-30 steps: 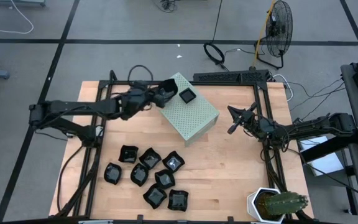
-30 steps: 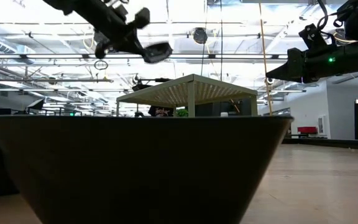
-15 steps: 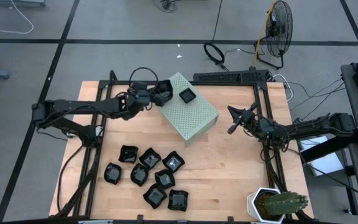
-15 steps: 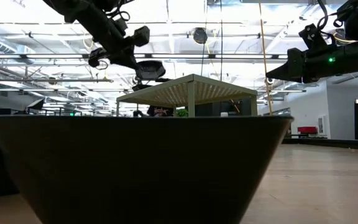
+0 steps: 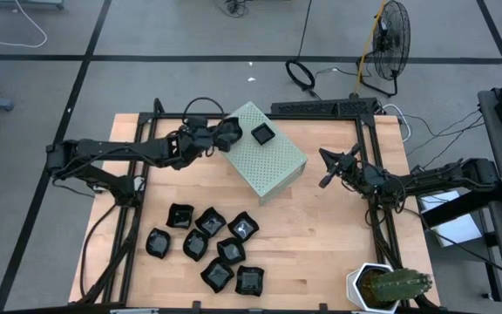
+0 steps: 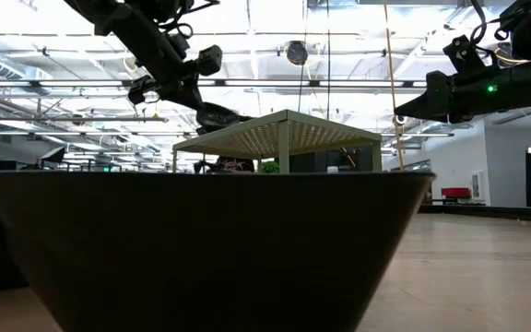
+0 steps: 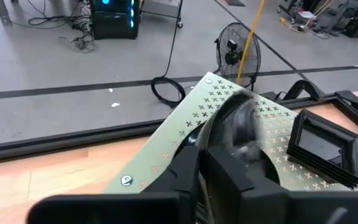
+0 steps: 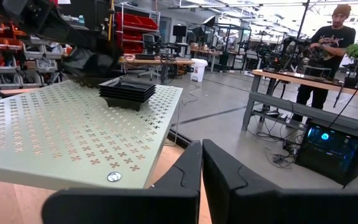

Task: Pick & Place Mini shaped plates
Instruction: Stack the leaf-shaped plate on top of the other leaf-shaped plate on the shelf

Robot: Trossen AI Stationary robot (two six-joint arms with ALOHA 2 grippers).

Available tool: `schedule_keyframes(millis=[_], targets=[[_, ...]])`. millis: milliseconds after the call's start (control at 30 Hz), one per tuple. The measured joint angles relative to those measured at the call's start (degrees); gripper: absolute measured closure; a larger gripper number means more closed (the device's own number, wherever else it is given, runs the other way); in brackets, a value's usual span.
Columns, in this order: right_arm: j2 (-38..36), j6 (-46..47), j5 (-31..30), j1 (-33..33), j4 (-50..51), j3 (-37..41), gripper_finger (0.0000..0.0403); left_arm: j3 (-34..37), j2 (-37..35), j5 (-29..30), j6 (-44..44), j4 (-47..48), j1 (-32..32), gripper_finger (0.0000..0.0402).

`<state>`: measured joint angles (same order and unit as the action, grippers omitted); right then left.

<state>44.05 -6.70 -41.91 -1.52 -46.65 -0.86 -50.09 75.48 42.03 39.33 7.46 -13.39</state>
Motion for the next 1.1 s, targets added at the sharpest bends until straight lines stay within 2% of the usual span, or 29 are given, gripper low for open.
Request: schedule_keyframes(millis=[233,367,533,667,733,867,1000,1100], targets=[[0.0,0.0,0.0,0.01,0.0,0.01,0.0399,0.0,0.0,0.27,-0.13,0.03,-0.04,0.0303],[0.0,0.0,0.0,0.0,0.0,0.0,0.0399,0.0,-0.42,0.16,-4.16,-0.21,0.03,0.0265],[0.0,0.0,0.0,0.0,0.0,0.01,0.0399,0.0,-5.02,-5.76,-16.24,0.22,1.92,0.0231],[-0.01,0.0,0.0,0.02,0.0,0.02,0.0399,-0.03,-10.48,-10.42,-19.19,4.81,5.36,0.0221],[-0.01,0.0,0.0,0.0,0.01,0.02,0.0399,-0.04,-13.13,-13.07,-16.39,10.5,7.13,0.022],[-0.02,0.0,0.0,0.0,-0.02,0.0,0.0399,-0.04,-16.51,-20.7,-5.29,23.37,10.22,0.022],[-0.02,0.01,0.0,0.01,-0.01,0.01,0.0399,-0.04,-16.88,-28.22,4.62,34.97,14.28,0.022],[-0.02,0.0,0.0,0.0,-0.02,0.02,0.0399,-0.04,-15.73,-31.86,10.69,39.52,18.07,0.022]])
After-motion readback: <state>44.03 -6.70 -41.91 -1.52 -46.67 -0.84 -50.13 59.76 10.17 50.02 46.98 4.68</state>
